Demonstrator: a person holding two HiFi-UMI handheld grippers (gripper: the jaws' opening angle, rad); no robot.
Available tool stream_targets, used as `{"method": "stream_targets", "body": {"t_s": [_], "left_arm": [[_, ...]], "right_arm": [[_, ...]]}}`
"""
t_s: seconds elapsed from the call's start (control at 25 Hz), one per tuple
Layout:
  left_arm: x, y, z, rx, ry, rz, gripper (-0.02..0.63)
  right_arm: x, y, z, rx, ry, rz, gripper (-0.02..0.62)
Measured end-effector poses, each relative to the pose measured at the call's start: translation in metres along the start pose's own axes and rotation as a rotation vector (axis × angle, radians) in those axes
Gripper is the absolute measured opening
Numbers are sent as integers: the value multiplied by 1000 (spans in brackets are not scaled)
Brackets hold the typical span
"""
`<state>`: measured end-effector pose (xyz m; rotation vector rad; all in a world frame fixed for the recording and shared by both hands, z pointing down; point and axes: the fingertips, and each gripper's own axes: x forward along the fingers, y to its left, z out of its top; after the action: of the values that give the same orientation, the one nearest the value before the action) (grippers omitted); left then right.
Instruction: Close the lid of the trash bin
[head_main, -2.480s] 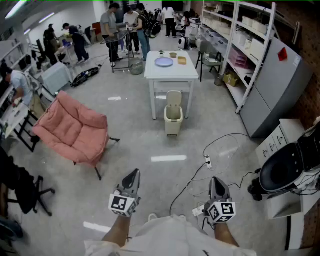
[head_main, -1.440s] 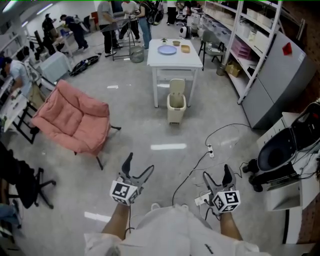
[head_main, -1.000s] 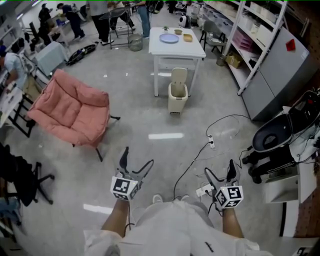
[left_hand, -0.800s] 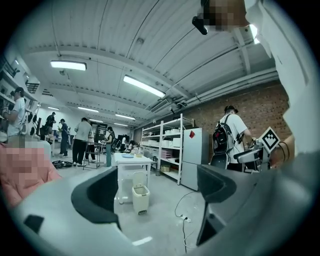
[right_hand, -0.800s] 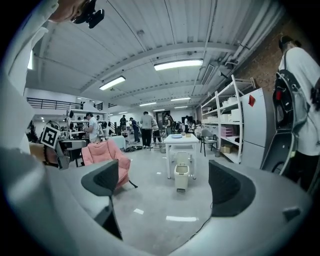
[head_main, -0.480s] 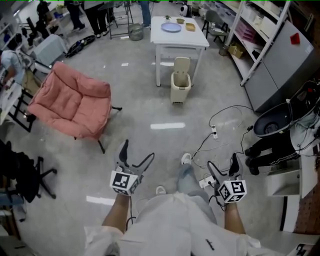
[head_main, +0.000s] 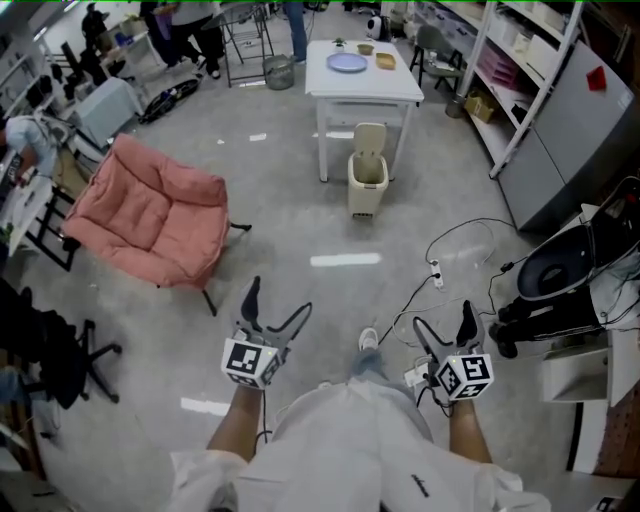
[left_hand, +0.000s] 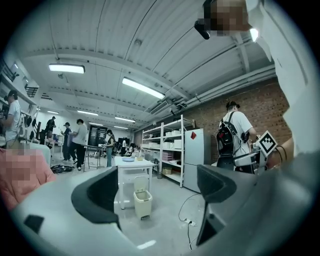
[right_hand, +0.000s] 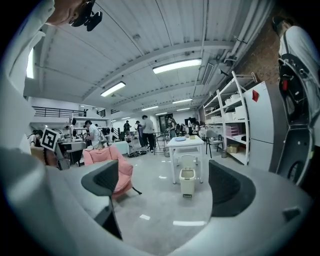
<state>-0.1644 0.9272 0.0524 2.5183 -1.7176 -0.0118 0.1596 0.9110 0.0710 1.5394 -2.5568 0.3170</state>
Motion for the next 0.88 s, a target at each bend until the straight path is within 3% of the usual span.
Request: {"method": "stream_targets", "body": {"t_s": [0.32,0.88], "left_arm": [[88,12,-4,-16,8,-11,469],[267,2,7,-1,44,-13,469]], "right_arm": [[71,-47,15,20,-12,27,551],[179,-169,45,75,-14,78,551]]}}
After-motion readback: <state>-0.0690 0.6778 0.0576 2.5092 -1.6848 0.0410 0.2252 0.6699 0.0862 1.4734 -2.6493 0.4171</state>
